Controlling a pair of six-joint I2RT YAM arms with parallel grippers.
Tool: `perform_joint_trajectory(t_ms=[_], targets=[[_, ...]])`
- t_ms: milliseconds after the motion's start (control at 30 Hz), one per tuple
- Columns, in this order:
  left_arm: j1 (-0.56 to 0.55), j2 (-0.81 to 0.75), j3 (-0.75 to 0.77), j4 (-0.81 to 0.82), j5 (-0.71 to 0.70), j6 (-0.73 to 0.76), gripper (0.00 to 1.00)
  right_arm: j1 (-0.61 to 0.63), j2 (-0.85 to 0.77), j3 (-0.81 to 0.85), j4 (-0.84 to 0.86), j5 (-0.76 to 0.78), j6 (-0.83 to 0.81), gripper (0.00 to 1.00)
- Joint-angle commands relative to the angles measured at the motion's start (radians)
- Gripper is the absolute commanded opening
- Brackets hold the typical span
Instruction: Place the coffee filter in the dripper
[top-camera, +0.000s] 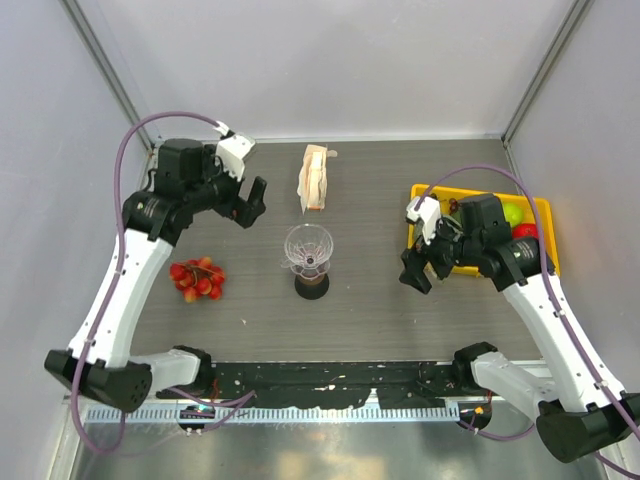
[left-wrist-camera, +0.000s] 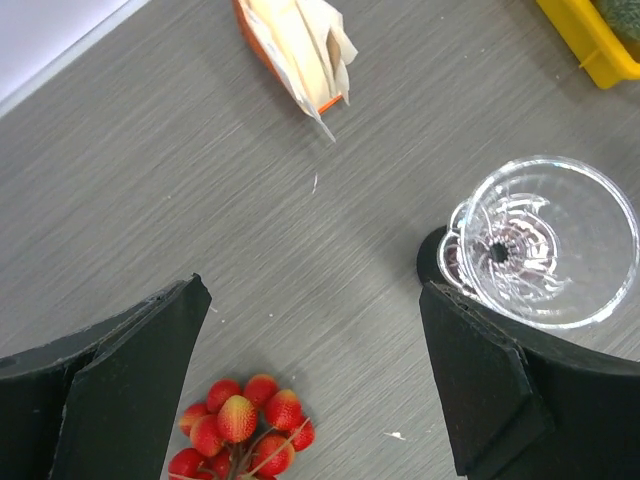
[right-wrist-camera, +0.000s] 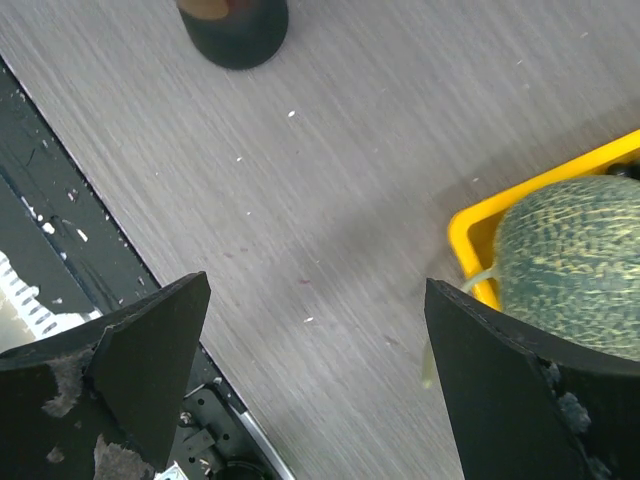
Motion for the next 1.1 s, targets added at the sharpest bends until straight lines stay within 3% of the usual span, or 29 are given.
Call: perform_joint_trajectory(t_ms=[0,100,267,433,533,667,733,867,1067], targets=[[0.044,0.100,0.137,-0.071,0.024,-0.075,0.99,-0.009,0.018,0.141,-0.023,0.039,-0.003,0.96],[0.104,0.091,0.125,-0.094,0.093,-0.047,0.99,-0.009,0.034,0.230,-0.045,0.065,0.020,0.96],[0.150,0.035,0.069,-0.059,0.072,-0.041,0.99,-0.010,0.090,0.325,-0.037,0.124,0.046,0.95],[0.150,0.008,-0.059,0.100,0.098,-0.070,0.99,-0.018,0.181,0.310,0.096,0.206,0.107,0.95],[0.150,0.024,-0.065,0.136,0.167,-0.008,0.99,-0.018,0.204,0.305,0.203,0.254,0.091,0.95],[0.150,0.010,-0.154,0.313,0.240,0.045,0.96,-0.038,0.340,0.400,0.163,0.273,0.078,0.95],[0.150,0.062,-0.140,0.322,0.273,0.036,0.94,-0.049,0.402,0.469,0.112,0.253,0.083,0.95],[0.153,0.217,0.001,0.282,0.280,0.002,0.86,-0.055,0.423,0.494,0.119,0.249,0.106,0.95],[0.150,0.386,0.097,0.309,0.351,-0.026,0.61,-0.053,0.396,0.422,0.142,0.246,0.084,0.95]])
